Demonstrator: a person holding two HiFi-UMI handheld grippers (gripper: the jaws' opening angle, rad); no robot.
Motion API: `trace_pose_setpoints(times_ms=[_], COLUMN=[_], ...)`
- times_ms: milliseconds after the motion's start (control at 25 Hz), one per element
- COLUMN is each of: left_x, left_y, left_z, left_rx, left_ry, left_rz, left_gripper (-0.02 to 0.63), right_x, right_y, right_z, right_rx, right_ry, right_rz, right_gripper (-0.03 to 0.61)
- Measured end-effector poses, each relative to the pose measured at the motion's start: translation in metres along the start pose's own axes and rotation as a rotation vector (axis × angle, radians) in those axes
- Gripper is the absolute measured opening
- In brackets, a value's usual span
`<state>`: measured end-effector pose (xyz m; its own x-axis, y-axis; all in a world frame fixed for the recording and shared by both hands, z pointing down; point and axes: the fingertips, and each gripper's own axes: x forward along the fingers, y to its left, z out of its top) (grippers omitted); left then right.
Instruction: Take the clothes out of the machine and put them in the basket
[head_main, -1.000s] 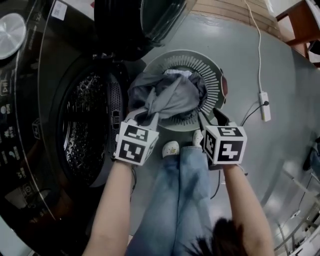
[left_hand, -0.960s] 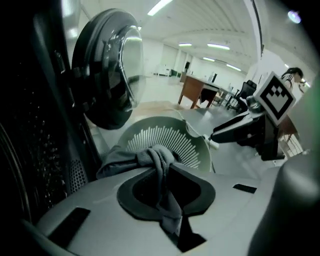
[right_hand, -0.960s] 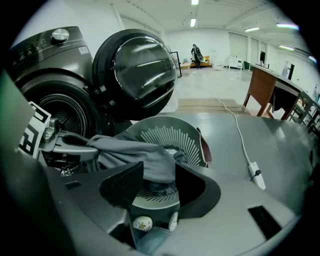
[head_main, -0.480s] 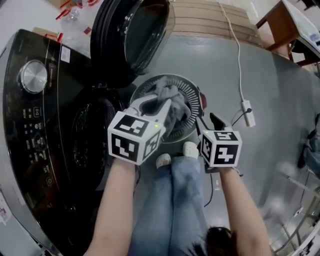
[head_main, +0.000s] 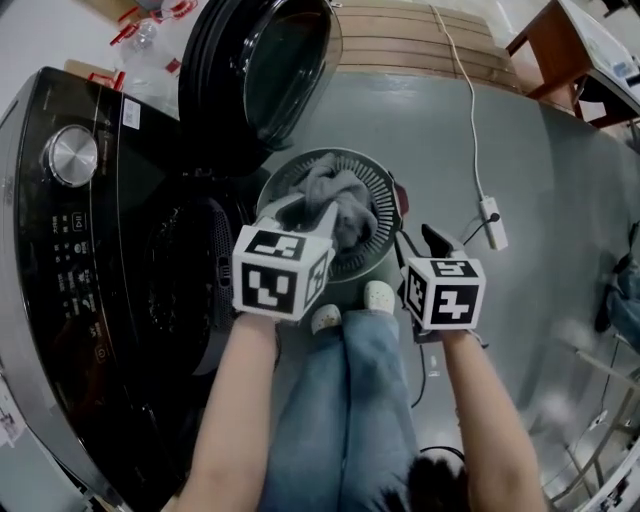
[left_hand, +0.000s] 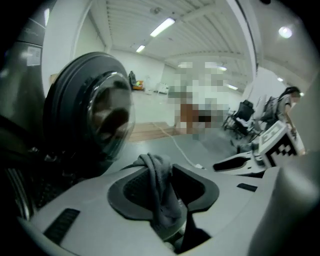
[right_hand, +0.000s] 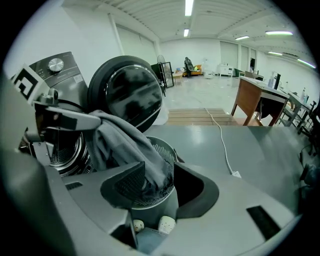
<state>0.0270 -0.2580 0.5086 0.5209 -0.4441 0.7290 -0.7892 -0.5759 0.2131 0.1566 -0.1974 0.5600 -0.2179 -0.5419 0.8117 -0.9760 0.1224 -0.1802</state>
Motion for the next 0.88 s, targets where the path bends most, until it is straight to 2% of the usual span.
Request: trace_pose_setpoints(times_ms=[40, 80, 120, 320, 520, 720, 880], left_x=[0.004, 0.007, 0.007, -0.011, -0.051, -0.092, -0.124], left_y=[0.008, 0.013, 0.017, 0.024, 0.024, 0.027, 0.024], left_z=[-0.011, -0.020, -0.026, -0.038, -0.032, -0.037, -0.034], left_rx=[-0.014, -0.026, -0.037, -0.080, -0.106, -0.176, -0.168], left_ry=[0.041, 0.071, 0.088, 0.127, 0.149, 0.128, 0.120], left_rz=[0.043, 0.073, 0.094, 0.142, 0.172, 0.177, 0.182], left_gripper=[0.183, 0.322, 0.341, 0.341, 0.341, 0.341, 0.341], right_x=[0.001, 0.001, 0.000, -0.016, -0.049, -0.081, -0.113], right_y=[0.002, 0.004, 0.007, 0.018, 0.031, 0.048, 0.064], right_z=[-0.001, -0.002, -0.003, 0.006, 0.028, 0.027, 0.030], right_rx=[-0.004, -0.008, -0.013, -0.039, 0.014, -0.015, -0.044], right_ry=[0.003, 0.007, 0.010, 0.042, 0.069, 0.130, 0.131], right_rz=[0.001, 0.003, 0.005, 0.009, 0.001, -0.037, -0.033], right_gripper=[0.179, 0.179, 0.178, 0.178, 0.178, 0.177, 0.175])
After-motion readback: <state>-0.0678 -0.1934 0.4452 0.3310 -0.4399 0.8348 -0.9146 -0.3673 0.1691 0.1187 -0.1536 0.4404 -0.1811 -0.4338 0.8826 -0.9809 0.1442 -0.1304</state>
